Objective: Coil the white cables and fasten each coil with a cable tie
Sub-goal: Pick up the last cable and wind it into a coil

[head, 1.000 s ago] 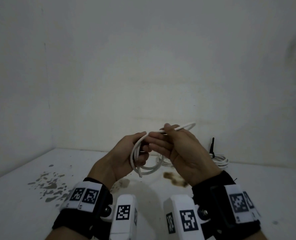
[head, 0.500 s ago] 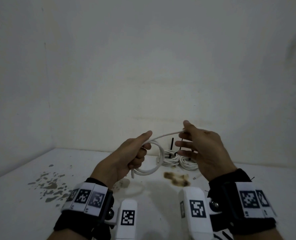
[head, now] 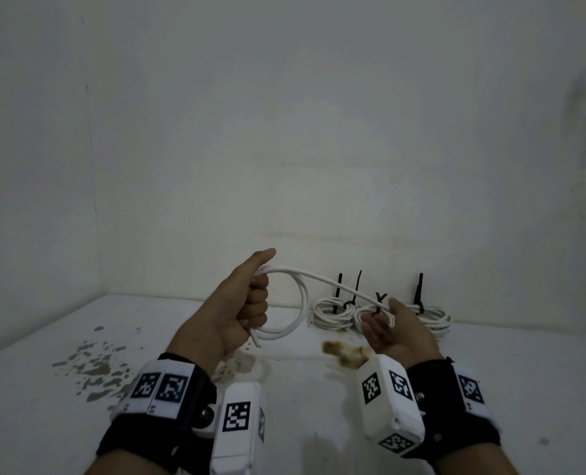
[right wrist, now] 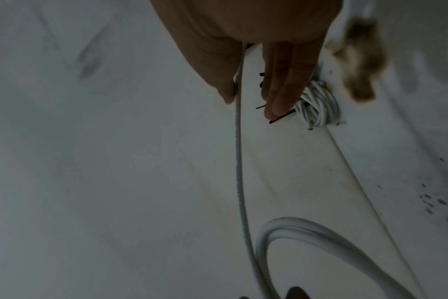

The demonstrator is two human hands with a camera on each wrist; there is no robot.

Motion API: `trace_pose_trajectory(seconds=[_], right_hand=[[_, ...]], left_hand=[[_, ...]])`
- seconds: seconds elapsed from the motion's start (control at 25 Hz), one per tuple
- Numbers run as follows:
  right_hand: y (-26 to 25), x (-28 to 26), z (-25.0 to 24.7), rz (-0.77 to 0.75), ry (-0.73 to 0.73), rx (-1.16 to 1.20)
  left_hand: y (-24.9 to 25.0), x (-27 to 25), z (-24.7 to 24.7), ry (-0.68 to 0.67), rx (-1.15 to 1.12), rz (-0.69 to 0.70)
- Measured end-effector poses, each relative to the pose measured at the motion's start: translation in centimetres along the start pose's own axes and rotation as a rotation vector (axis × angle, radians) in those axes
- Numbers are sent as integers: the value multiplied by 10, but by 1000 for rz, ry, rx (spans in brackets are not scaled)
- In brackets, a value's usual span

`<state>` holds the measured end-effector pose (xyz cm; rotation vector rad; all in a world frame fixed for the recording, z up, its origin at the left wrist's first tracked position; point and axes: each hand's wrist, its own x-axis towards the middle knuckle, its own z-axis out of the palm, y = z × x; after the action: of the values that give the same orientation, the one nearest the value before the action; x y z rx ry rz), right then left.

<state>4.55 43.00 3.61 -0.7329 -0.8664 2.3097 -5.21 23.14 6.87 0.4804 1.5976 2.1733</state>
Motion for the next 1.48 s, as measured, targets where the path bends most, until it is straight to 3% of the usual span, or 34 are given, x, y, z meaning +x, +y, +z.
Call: trace_pose_trajectory(seconds=[0.08,0.16,0.24,0.32,0.36,0.48,0.56,0.64,0.76,0.88,0.96,1.04,1.16,1.2,1.36,1.48], right_hand=[[-4,0,1,-108,77,106],[-11,-6,5,-359,91,45],[-15,-16,13,-752,-7,-299],[-14,-29,22,-1173,-186,-860],[-11,-38,25,-1272,-289,-1144],[-3,-53,29,-1283,-406,-1873],[5,-59,29,-1263,-380,-2136],[15,-57,34,-1389,-351,-2021],[37,-56,44,-1596,-386,-1588],[49,-64,48,-1733,-179,-1129],[49,-67,49,-1627,-77,-855],[47,-68,51,-1286,-95,-678],[49,-69,56,-538,-445,-380],[49,-67,56,-451,-524,-354],[47,-65,51,-557,-603,-536],[38,-62,40,-571,-577,-816]], left_hand=[[-3,4,-4,53,4,4],[-10,8,-6,101,18,-7],[-16,11,-3,105,26,-35],[-18,12,1,77,-21,-60],[-18,12,4,54,-57,-72],[-12,10,5,-18,-145,-104],[-6,8,4,-38,-183,-115],[-4,5,4,-45,-192,-117],[-8,3,10,-119,-244,-139],[-6,-1,14,-226,-421,-159],[-3,-3,16,-266,-553,-164],[-3,-6,18,-283,-628,-140],[-4,-10,21,-335,-682,-105],[-2,-11,22,-357,-691,-96],[5,-14,17,-348,-613,-35],[8,-9,3,-300,-559,-23]])
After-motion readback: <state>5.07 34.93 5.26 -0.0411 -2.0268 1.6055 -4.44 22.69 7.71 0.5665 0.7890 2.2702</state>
